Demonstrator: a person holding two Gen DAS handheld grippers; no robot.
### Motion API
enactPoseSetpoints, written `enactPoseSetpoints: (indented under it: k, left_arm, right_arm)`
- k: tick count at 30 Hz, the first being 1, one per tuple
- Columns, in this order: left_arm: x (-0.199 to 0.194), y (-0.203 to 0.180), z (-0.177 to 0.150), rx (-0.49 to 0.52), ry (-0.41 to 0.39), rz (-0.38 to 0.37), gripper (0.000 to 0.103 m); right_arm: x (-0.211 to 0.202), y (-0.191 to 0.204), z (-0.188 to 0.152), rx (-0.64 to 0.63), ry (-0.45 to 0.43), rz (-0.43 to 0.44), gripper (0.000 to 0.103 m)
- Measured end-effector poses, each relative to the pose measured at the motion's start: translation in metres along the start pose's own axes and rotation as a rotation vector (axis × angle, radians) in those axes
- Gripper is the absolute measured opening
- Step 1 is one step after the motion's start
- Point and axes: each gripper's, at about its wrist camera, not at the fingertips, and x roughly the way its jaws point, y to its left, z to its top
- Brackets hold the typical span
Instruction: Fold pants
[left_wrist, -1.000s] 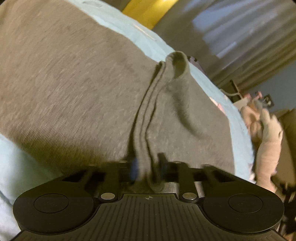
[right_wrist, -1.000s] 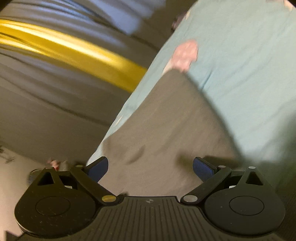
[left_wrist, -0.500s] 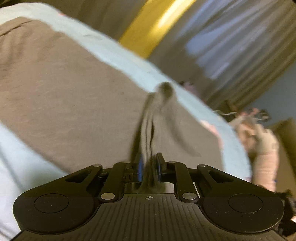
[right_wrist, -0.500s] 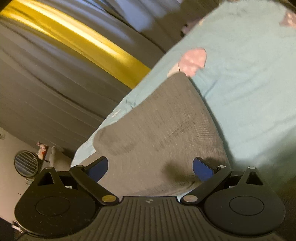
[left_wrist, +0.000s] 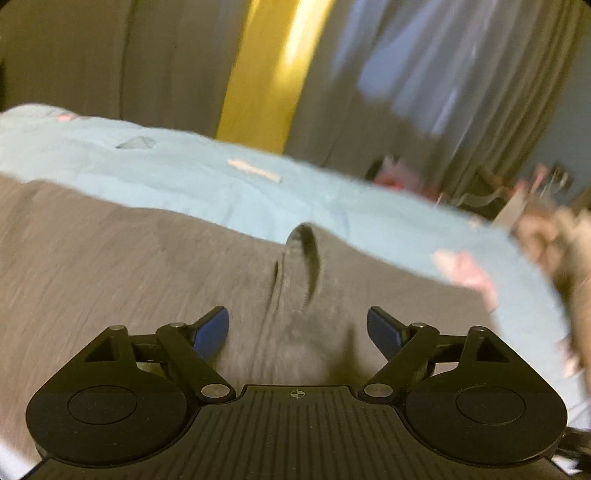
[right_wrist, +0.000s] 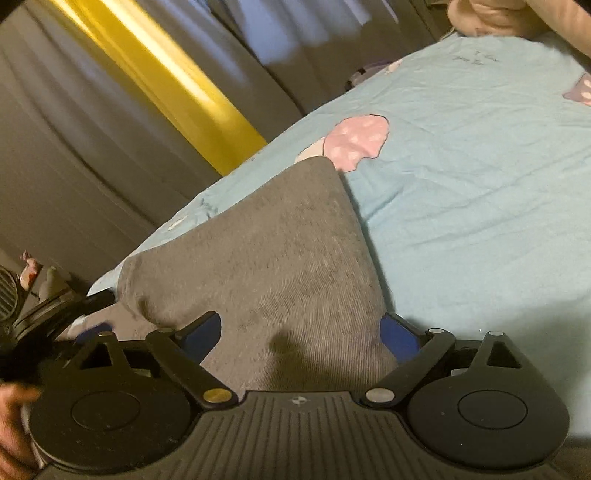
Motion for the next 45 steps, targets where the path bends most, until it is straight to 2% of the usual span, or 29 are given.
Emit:
enactPoseSetpoints:
  k: [1,2,3,4,6,7,9,11,12,16,17,19,21,24,25,26,27,28,29,33,36,38,39,40,42,44,45]
  left_arm:
    - [0.017,-0.001,0.005,0.025,0.037,0.024,0.07]
    - [0.028,-0.003,0.008,0.041,0.062,0.044,0.058]
    - [0.034,-0.004,0.012,0.053,0.079,0.035,0.038]
    - [0.038,-0.004,0.015,0.048,0.084,0.016,0.029]
    - [0.036,-0.011,0.023,0.05,0.034,0.028,0.019]
    - [0.031,-0.012,0.024,0.059,0.004,0.022,0.018]
    - [0.022,-0.011,0.024,0.058,-0.052,0.028,0.02]
    - [0.015,0.0,0.025,0.013,-0.089,0.048,0.029]
    - [0.013,0.007,0.025,-0.012,-0.086,0.058,0.041]
    - [0.008,0.034,0.017,-0.076,0.02,0.006,0.057]
    - [0.006,0.038,0.013,-0.082,0.044,-0.015,0.06]
    - [0.007,0.042,0.006,-0.121,0.1,-0.07,0.073]
    - [0.018,0.041,0.002,-0.12,0.16,-0.1,0.078]
    - [0.023,0.03,-0.001,-0.054,0.158,-0.078,0.076]
    - [0.025,0.027,-0.001,-0.045,0.159,-0.087,0.056]
    - [0.026,0.024,0.0,-0.049,0.165,-0.094,0.041]
    - [0.028,0.024,0.001,-0.068,0.172,-0.071,0.03]
    - [0.027,0.027,0.003,-0.097,0.167,-0.089,0.02]
    - [0.024,0.031,0.004,-0.118,0.161,-0.124,0.02]
    - [0.004,0.037,0.011,-0.15,0.107,-0.17,0.019]
    - [-0.013,0.044,0.018,-0.133,0.069,-0.171,0.019]
    - [-0.021,0.055,0.021,-0.138,0.06,-0.15,0.021]
    - [-0.022,0.06,0.02,-0.152,0.068,-0.124,0.028]
    - [-0.02,0.066,0.019,-0.163,0.082,-0.068,0.035]
    - [-0.021,0.074,0.015,-0.151,0.084,0.029,0.039]
    - [-0.029,0.078,0.007,-0.119,0.076,0.032,0.051]
    - [-0.034,0.08,0.003,-0.118,0.072,0.028,0.065]
  right_arm:
    - [0.001,0.0,-0.001,0.001,-0.001,0.0,0.095]
    - [0.001,0.0,-0.001,0.002,-0.003,0.006,0.096]
    - [0.001,-0.002,-0.001,0.007,-0.004,0.013,0.097]
    - [0.002,-0.004,0.0,0.019,-0.005,0.016,0.097]
    - [0.004,-0.01,0.002,0.055,-0.003,0.013,0.097]
    - [0.005,-0.013,0.001,0.075,0.002,0.014,0.097]
    - [0.01,-0.02,0.003,0.121,0.015,0.02,0.097]
    - [0.014,-0.026,0.003,0.16,0.044,0.037,0.097]
    - [0.015,-0.027,0.003,0.169,0.05,0.039,0.097]
    - [0.014,-0.021,0.002,0.135,0.043,0.032,0.097]
    - [0.013,-0.02,0.001,0.131,0.044,0.028,0.097]
    - [0.014,-0.018,0.001,0.13,0.042,0.024,0.097]
    - [0.015,-0.018,0.001,0.13,0.041,0.022,0.097]
    - [0.013,-0.017,0.0,0.123,0.038,0.016,0.097]
    - [0.013,-0.016,0.0,0.118,0.038,0.013,0.097]
    - [0.013,-0.015,0.0,0.113,0.037,0.009,0.097]
    - [0.012,-0.014,-0.001,0.107,0.034,0.005,0.097]
    - [0.012,-0.013,-0.001,0.101,0.03,0.004,0.097]
    - [0.011,-0.011,-0.001,0.093,0.024,0.003,0.097]
    - [0.0,-0.001,-0.003,0.034,-0.034,0.027,0.097]
    - [-0.006,0.007,-0.005,-0.012,-0.067,0.037,0.097]
    - [-0.003,0.014,-0.006,-0.055,-0.047,0.017,0.097]
    - [0.003,0.017,-0.007,-0.075,-0.013,-0.007,0.097]
    - [0.008,0.019,-0.008,-0.088,0.021,-0.031,0.097]
    - [0.02,0.022,-0.009,-0.109,0.07,-0.102,0.097]
    - [0.025,0.021,-0.008,-0.106,0.09,-0.14,0.097]
    - [0.021,0.02,-0.007,-0.095,0.074,-0.115,0.097]
